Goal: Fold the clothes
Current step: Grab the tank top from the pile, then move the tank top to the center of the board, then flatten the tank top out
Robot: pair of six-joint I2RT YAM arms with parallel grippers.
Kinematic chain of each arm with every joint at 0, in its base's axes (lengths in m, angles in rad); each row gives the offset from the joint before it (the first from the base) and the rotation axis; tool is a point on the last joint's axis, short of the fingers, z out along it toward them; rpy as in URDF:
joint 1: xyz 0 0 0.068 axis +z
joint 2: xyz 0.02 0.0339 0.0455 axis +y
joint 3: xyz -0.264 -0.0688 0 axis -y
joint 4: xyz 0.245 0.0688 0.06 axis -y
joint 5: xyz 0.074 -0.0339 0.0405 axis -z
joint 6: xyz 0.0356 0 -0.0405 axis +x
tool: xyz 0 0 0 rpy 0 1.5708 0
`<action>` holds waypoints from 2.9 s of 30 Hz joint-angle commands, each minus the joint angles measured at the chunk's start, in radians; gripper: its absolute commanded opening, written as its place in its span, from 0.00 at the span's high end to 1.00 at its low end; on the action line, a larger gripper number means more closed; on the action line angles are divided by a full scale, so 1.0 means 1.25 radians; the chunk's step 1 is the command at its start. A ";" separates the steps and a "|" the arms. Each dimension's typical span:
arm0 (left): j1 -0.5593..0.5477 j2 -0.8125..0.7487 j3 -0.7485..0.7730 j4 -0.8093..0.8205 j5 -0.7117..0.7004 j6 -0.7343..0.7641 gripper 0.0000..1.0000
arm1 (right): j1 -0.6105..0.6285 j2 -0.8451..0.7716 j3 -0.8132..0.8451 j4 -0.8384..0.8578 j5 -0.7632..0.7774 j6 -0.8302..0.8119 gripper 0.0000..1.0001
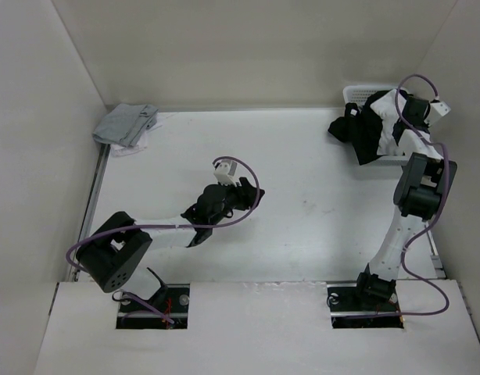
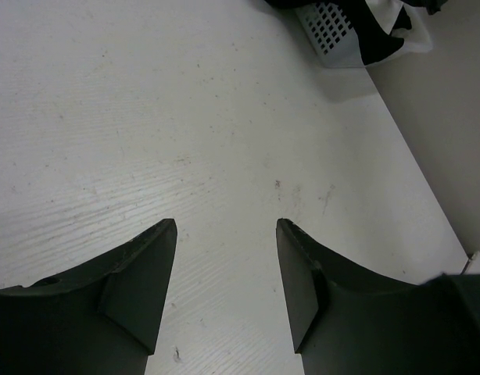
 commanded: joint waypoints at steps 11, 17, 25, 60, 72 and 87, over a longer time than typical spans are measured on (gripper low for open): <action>0.027 -0.058 0.006 0.039 0.038 -0.035 0.48 | 0.165 -0.533 -0.305 0.343 0.015 0.024 1.00; 0.056 -0.199 -0.002 -0.054 0.002 -0.081 0.49 | 0.362 -0.804 -0.421 0.353 -0.109 0.074 0.98; 0.170 -0.413 -0.045 -0.250 -0.090 -0.111 0.46 | 0.636 -0.972 -0.805 0.385 -0.248 0.245 0.84; -0.202 -0.061 -0.058 -0.252 -0.107 -0.175 0.64 | 0.873 -0.898 -1.088 0.159 -0.102 0.314 0.47; -0.189 -0.103 -0.064 -0.254 -0.106 -0.171 0.90 | 0.787 -0.654 -1.010 0.232 -0.128 0.336 0.62; -0.079 -0.401 -0.002 -0.423 -0.112 -0.052 0.95 | 0.854 -1.047 -0.941 0.049 0.018 0.279 0.97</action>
